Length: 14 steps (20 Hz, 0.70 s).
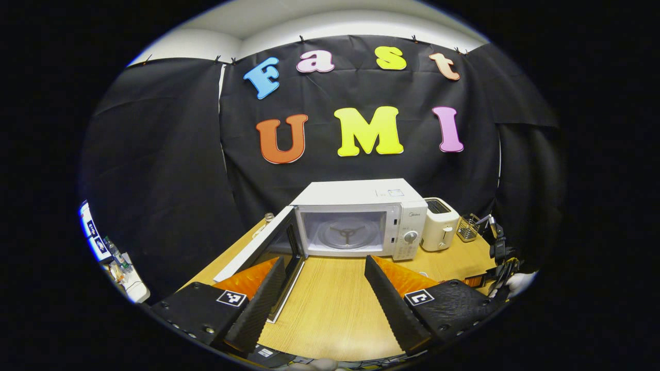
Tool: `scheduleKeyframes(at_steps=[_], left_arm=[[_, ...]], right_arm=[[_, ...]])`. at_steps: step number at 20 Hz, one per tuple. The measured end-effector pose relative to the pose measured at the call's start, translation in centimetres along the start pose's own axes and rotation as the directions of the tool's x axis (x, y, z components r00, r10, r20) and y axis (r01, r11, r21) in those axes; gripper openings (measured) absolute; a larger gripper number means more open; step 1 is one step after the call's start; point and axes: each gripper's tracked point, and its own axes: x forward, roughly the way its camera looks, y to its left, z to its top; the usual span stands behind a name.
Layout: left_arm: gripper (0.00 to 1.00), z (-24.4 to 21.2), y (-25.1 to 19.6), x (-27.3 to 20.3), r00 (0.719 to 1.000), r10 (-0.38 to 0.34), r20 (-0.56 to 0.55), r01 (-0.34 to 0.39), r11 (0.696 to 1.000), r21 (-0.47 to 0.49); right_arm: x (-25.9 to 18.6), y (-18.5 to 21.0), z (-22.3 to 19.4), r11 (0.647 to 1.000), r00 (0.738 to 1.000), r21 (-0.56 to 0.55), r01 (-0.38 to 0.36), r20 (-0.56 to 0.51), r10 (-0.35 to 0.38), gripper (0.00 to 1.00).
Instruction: Open the microwave oven with the left hand, put the food in, and close the microwave oven.
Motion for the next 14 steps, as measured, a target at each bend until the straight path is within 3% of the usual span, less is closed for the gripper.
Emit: scheduleKeyframes(at_steps=[1, 8, 11, 14], left_arm=[[0.95, 0.0, -0.1, 0.0, 1.000, 0.009, -0.002, -0.009, 1.000, -0.001], [0.96, 0.2, 1.3, 0.2, 0.999, 0.030, 0.012, -0.030, 1.000, -0.010], [0.95, 0.2, 2.5, 0.5, 1.000, 0.017, 0.023, -0.017, 1.000, -0.014], [0.95, -0.2, 2.7, 1.0, 0.999, -0.041, 0.019, 0.042, 0.999, -0.024]], right_arm=[[-0.1, 0.2, 0.1, 1.000, 1.000, 0.023, -0.008, -0.013, 0.008, 0.22], [-1.7, 3.5, 1.9, 0.999, 0.999, 0.010, -0.045, 0.021, 0.045, 0.16], [-2.8, 7.2, 4.0, 0.997, 0.993, -0.010, -0.073, 0.090, 0.073, 0.16], [-2.8, 12.2, 6.2, 0.992, 0.976, -0.021, -0.127, 0.174, 0.129, 0.16]])
